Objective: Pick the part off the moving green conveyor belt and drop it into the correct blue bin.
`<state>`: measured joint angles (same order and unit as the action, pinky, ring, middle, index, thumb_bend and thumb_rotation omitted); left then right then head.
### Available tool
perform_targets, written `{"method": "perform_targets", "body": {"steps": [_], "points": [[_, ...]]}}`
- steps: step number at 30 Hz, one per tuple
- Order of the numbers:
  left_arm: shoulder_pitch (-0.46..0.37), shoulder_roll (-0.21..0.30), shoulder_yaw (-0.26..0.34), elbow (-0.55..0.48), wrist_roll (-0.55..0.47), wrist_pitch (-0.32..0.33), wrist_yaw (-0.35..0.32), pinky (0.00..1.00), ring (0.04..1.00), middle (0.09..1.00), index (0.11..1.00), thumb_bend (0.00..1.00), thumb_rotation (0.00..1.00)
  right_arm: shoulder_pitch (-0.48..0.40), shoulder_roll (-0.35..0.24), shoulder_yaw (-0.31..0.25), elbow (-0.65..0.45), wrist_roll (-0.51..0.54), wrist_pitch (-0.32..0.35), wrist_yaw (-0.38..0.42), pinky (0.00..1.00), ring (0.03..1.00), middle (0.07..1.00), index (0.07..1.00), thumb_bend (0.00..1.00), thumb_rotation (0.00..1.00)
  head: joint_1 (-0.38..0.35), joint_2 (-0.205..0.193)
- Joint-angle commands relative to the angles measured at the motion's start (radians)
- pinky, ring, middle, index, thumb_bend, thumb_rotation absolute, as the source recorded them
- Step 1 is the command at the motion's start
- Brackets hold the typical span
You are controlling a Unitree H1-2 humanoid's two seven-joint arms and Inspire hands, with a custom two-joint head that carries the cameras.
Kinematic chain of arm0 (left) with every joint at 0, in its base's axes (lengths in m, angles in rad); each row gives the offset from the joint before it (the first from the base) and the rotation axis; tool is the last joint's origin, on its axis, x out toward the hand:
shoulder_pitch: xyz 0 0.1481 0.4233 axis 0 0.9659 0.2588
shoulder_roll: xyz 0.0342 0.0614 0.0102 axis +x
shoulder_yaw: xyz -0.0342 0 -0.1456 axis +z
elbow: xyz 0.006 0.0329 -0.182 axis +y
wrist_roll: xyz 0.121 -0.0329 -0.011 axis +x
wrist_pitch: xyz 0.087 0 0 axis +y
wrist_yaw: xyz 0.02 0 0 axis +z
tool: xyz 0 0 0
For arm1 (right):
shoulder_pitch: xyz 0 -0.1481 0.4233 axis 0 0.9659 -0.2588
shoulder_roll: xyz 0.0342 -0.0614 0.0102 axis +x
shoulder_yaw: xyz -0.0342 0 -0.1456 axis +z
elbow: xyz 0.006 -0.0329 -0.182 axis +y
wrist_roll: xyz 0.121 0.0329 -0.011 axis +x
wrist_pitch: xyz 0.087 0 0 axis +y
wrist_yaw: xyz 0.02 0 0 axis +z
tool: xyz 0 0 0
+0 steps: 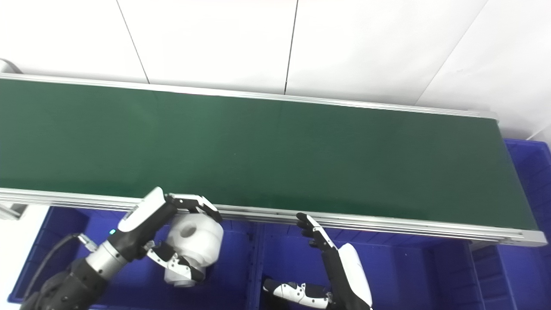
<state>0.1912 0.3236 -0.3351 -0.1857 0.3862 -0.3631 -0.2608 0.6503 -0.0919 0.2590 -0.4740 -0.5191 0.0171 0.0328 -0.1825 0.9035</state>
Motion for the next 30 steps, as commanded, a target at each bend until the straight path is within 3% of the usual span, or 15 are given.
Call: {"method": "perform_targets", "body": {"steps": [1,5,6,10,11,16,19,20,22,23,25,30], "points": [[-0.005,-0.002,-0.003,-0.032,0.013,0.010,-0.007,0.41,0.413,0.519,0.517,0.50,0.00,0.013,-0.002,-0.006,-0.037,0.014,-0.006,-0.001,0.79,0.835,0.853,0.896,0.81,0.37,0.007,0.000],[-0.001,0.000,-0.023,-0.026,0.027,0.061,-0.042,0.36,0.378,0.489,0.552,0.49,0.00,0.017,0.000,-0.006,-0.043,0.020,-0.012,-0.001,0.78,0.835,0.860,0.896,0.80,0.36,0.017,0.003],[-0.003,0.000,-0.027,-0.022,0.032,0.074,-0.051,0.33,0.393,0.510,0.513,0.49,0.00,0.017,0.000,-0.007,-0.045,0.022,-0.009,0.001,0.78,0.837,0.861,0.896,0.80,0.37,0.017,0.003],[-0.012,0.006,-0.038,-0.005,0.036,0.098,-0.081,0.33,0.402,0.520,0.495,0.50,0.00,0.022,0.001,-0.006,-0.052,0.027,0.001,0.007,0.78,0.836,0.862,0.899,0.80,0.37,0.021,0.002],[-0.014,0.007,-0.041,0.000,0.039,0.102,-0.086,0.35,0.386,0.498,0.527,0.49,0.00,0.022,0.001,-0.006,-0.053,0.029,0.002,0.008,0.78,0.834,0.860,0.899,0.80,0.37,0.020,0.002],[-0.038,0.018,-0.066,-0.016,0.099,0.253,-0.179,0.46,0.405,0.497,0.557,0.49,0.00,0.023,0.005,-0.007,-0.058,0.018,0.004,0.010,0.76,0.826,0.857,0.895,0.80,0.36,0.016,0.001],[-0.050,0.024,-0.084,-0.035,0.139,0.337,-0.229,0.47,0.408,0.501,0.559,0.49,0.00,0.023,0.004,-0.007,-0.058,0.019,0.003,0.011,0.76,0.828,0.857,0.895,0.80,0.36,0.016,0.002],[-0.054,0.026,-0.089,-0.041,0.149,0.365,-0.247,0.49,0.492,0.488,0.546,0.50,0.00,0.023,0.004,-0.007,-0.056,0.018,-0.001,0.009,0.76,0.826,0.857,0.895,0.80,0.36,0.016,0.002],[-0.063,0.031,-0.102,-0.055,0.173,0.416,-0.285,0.53,0.605,0.650,0.508,0.51,0.04,0.023,0.004,-0.007,-0.056,0.017,0.000,0.009,0.76,0.823,0.855,0.894,0.80,0.36,0.015,0.002],[-0.068,0.036,-0.110,-0.063,0.190,0.442,-0.304,0.59,0.678,0.726,0.649,0.56,0.05,0.024,0.006,-0.007,-0.057,0.015,0.003,0.009,0.77,0.825,0.856,0.894,0.80,0.36,0.013,0.001],[-0.075,0.041,-0.120,-0.073,0.208,0.479,-0.332,0.66,0.753,0.804,0.777,0.60,0.08,0.024,0.007,-0.007,-0.058,0.020,0.007,0.012,0.77,0.828,0.855,0.894,0.80,0.36,0.012,0.001],[-0.082,0.049,-0.130,-0.081,0.209,0.502,-0.344,0.72,0.826,0.868,0.868,0.64,0.16,0.022,0.008,-0.005,-0.059,0.012,0.013,0.015,0.78,0.834,0.860,0.895,0.80,0.36,0.011,0.001]]}}
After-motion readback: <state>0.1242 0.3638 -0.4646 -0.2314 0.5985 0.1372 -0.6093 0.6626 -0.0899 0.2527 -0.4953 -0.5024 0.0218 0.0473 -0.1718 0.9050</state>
